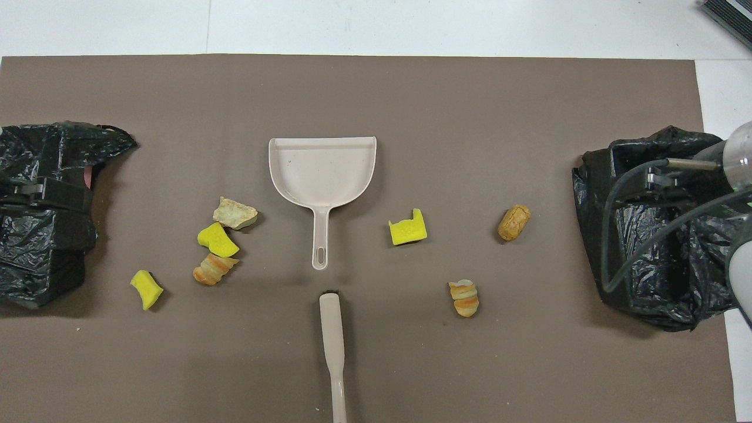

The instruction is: Sweep and dump trash in bin

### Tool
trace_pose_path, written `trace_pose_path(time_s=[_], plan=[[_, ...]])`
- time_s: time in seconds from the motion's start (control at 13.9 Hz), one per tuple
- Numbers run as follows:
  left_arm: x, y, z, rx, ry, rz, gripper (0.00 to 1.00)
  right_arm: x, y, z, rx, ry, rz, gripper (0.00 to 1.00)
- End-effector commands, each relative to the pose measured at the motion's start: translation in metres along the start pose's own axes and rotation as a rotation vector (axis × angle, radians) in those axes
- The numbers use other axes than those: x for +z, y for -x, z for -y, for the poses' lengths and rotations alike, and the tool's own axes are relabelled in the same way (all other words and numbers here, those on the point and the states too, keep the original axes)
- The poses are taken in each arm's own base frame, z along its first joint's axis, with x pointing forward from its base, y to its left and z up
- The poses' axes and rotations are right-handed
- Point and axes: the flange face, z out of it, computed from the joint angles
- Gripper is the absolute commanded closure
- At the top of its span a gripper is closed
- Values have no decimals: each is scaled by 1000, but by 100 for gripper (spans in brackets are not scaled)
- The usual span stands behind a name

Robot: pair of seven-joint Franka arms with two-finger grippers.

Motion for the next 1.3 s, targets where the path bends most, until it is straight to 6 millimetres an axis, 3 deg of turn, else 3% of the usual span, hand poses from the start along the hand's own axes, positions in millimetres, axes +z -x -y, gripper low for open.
trace_pose_path(time_s=[0.0,0.58,0.94,1.15,1.22], plan=[[-5,2,-2,17,-8,12,0,0,5,-1,14,-20,-13,0],[3,4,-5,23,6,31,0,1,2,-3,4,-21,-13,0],[45,7,-26,49,101,75,0,3,0,3,-7,-28,-19,0],[77,17,-62,98,142,107,0,11,-6,17,-21,-33,-27,0],[89,24,-78,116,151,101,0,17,-7,36,-36,-37,-33,0]])
